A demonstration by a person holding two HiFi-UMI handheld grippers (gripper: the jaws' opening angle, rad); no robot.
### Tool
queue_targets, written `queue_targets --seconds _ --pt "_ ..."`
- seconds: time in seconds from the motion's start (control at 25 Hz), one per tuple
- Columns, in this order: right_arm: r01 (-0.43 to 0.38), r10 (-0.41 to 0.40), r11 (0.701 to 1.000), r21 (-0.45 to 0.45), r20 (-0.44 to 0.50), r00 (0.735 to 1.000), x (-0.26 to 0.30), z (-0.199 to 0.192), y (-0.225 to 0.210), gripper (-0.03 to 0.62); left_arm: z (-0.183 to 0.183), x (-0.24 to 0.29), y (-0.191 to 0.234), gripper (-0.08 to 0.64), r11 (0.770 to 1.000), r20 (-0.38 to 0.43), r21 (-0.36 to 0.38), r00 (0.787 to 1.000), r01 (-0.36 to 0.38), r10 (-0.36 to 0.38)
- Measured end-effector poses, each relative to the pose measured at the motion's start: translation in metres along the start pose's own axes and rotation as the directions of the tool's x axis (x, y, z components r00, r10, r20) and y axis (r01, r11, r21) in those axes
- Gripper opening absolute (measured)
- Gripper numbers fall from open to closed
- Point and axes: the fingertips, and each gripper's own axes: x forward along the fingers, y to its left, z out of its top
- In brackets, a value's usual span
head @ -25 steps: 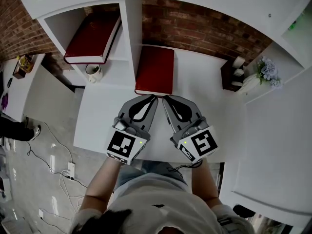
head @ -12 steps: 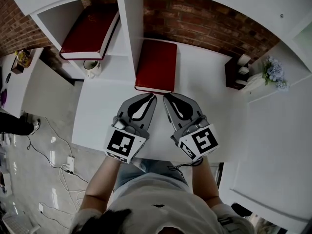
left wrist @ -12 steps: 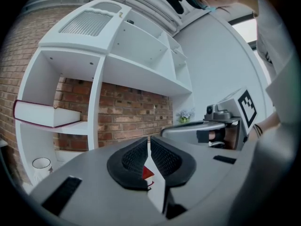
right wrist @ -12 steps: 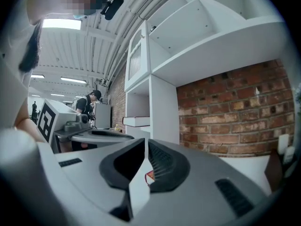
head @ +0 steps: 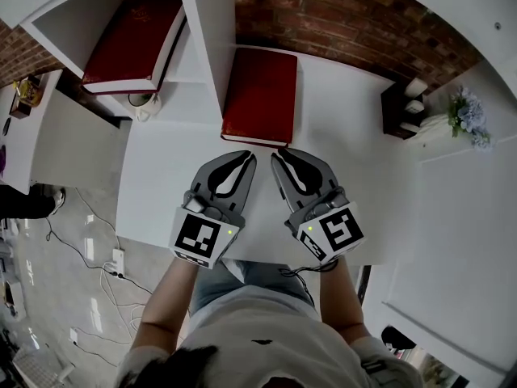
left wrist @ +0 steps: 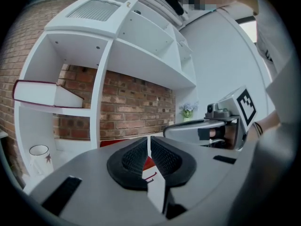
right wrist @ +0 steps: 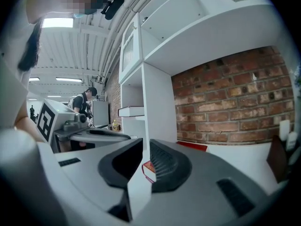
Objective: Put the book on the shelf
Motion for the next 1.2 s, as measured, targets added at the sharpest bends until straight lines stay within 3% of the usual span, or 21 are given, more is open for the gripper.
queue_targets --seconds 0.64,1.2 --pt "0.040 -0.035 0.997 0.064 -0.071 0.997 0.016 -0.046 -0.019 0.063 -0.039 0.013 0.028 0.017 0.999 -0.057 -0.035 0.998 0.001 -0.003" --pt "0.087 -0.075 0.992 0.094 -0.127 0.989 0.021 -0.087 -0.042 0.087 -0.083 0.022 0.064 0.081 0.999 -0.122 -0.024 0.992 -0.042 0.039"
